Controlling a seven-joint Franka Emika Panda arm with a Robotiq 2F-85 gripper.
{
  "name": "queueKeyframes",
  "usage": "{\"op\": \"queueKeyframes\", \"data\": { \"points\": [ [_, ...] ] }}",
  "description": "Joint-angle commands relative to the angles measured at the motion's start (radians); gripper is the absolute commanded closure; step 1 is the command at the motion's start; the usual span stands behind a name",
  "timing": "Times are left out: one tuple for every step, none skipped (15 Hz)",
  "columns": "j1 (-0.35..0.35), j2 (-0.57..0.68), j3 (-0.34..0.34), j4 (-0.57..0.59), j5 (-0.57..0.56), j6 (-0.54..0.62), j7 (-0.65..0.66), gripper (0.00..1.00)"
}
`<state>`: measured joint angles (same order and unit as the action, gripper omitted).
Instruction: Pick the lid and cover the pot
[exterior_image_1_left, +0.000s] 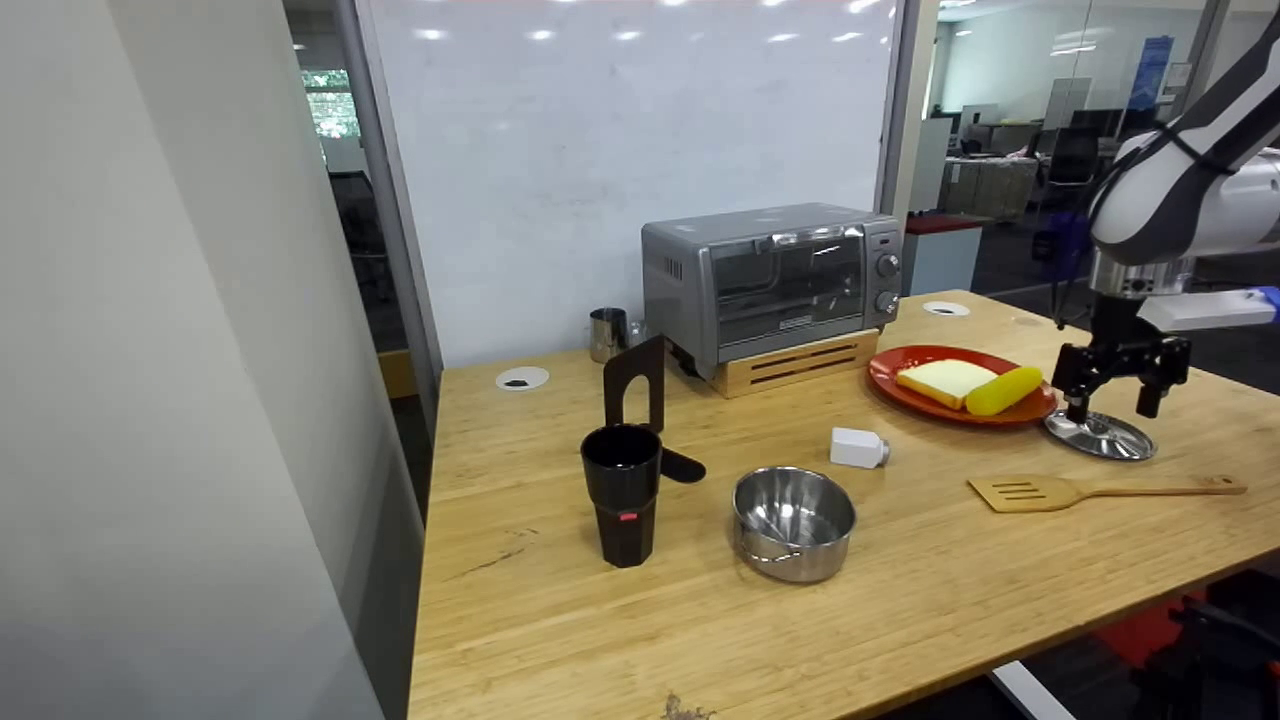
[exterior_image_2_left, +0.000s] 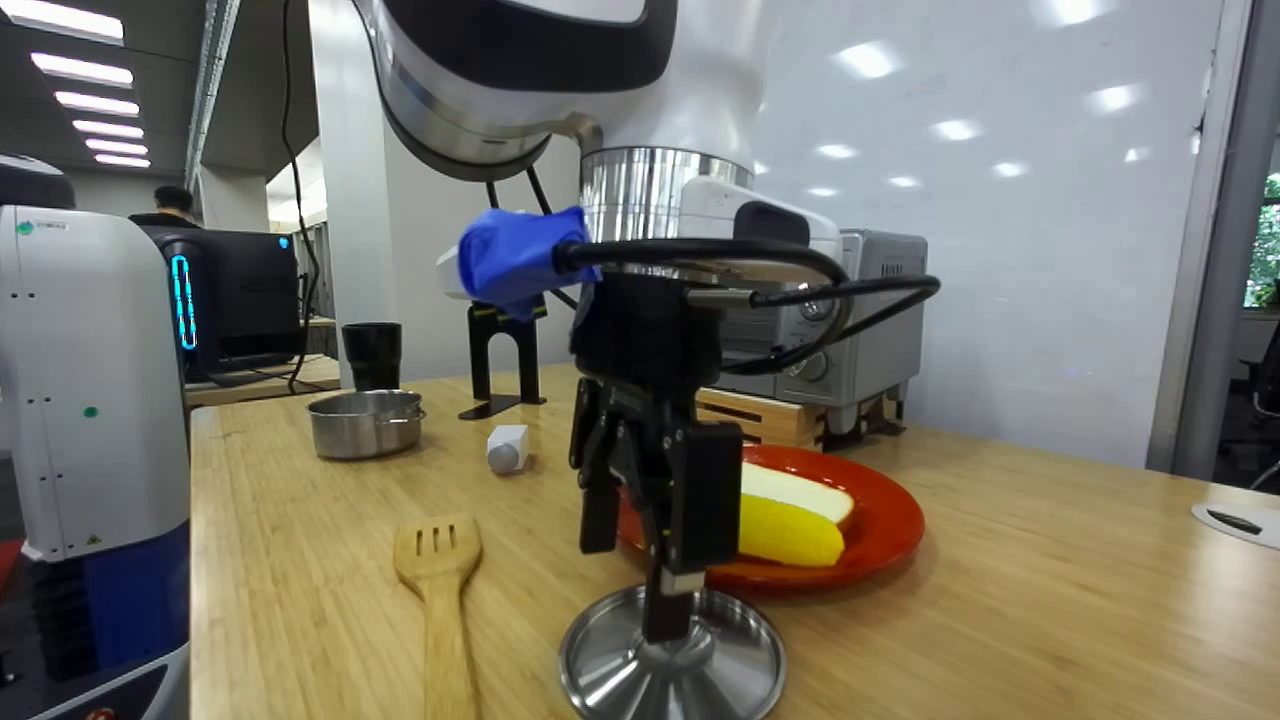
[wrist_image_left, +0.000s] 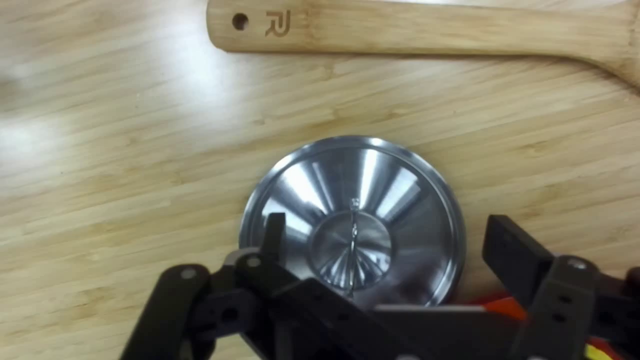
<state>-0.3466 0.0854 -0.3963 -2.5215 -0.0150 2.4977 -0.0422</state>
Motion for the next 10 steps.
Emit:
{"op": "queueKeyframes", "data": {
  "points": [
    [-0.015,0.014,0.002,-0.017,-0.009,0.034,0.000,0.00],
    [-0.016,0.012,0.001,-0.020,-0.011,0.035,0.000,0.00],
    [-0.017,0.011,-0.002,-0.021,-0.016,0.037,0.003,0.00],
    [-0.019,0.010,-0.005,-0.023,-0.020,0.039,0.004,0.00],
    [-0.020,0.010,-0.006,-0.023,-0.022,0.042,0.005,0.00],
    [-0.022,0.010,-0.009,-0.023,-0.027,0.045,0.007,0.00],
    [-0.022,0.012,-0.011,-0.022,-0.033,0.051,0.011,0.00],
    [-0.022,0.016,-0.014,-0.021,-0.040,0.056,0.014,0.00],
    [-0.023,0.020,-0.016,-0.019,-0.048,0.060,0.019,0.00],
    [-0.023,0.024,-0.017,-0.018,-0.056,0.065,0.026,0.00]
  ]
}}
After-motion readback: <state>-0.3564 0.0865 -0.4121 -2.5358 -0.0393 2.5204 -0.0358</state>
